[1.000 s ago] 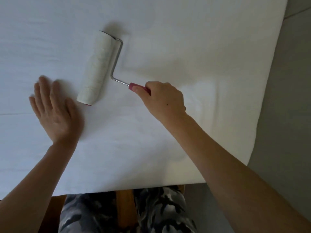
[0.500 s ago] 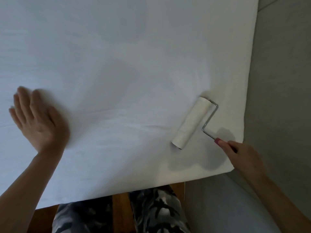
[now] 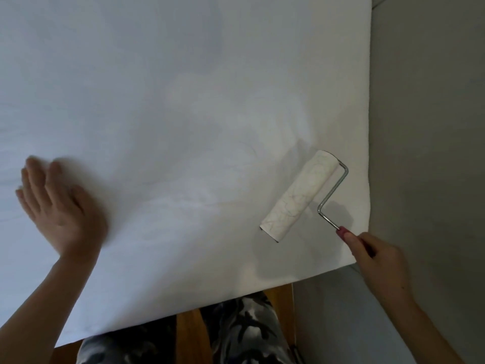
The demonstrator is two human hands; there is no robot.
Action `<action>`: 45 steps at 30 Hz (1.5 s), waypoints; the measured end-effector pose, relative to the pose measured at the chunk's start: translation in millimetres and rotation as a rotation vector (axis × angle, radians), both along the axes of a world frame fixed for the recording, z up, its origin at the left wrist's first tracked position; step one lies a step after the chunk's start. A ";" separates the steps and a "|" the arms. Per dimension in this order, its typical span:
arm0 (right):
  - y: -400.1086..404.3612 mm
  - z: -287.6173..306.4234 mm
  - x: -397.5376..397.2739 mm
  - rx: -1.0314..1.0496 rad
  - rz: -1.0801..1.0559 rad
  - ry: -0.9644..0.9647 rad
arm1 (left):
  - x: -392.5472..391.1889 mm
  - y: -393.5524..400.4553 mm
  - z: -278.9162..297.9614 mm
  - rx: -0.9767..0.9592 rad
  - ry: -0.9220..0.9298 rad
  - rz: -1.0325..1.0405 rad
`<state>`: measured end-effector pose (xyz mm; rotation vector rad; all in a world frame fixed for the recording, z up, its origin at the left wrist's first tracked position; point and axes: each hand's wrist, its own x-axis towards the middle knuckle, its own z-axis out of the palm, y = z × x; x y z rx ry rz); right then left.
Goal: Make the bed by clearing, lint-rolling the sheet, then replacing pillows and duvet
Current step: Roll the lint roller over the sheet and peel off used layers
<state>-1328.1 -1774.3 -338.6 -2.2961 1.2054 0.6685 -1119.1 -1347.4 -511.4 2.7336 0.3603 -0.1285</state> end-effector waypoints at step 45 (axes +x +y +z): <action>48.2 -22.5 77.9 0.054 -0.054 -0.078 | 68.5 -65.9 32.9 -0.103 -0.210 -0.236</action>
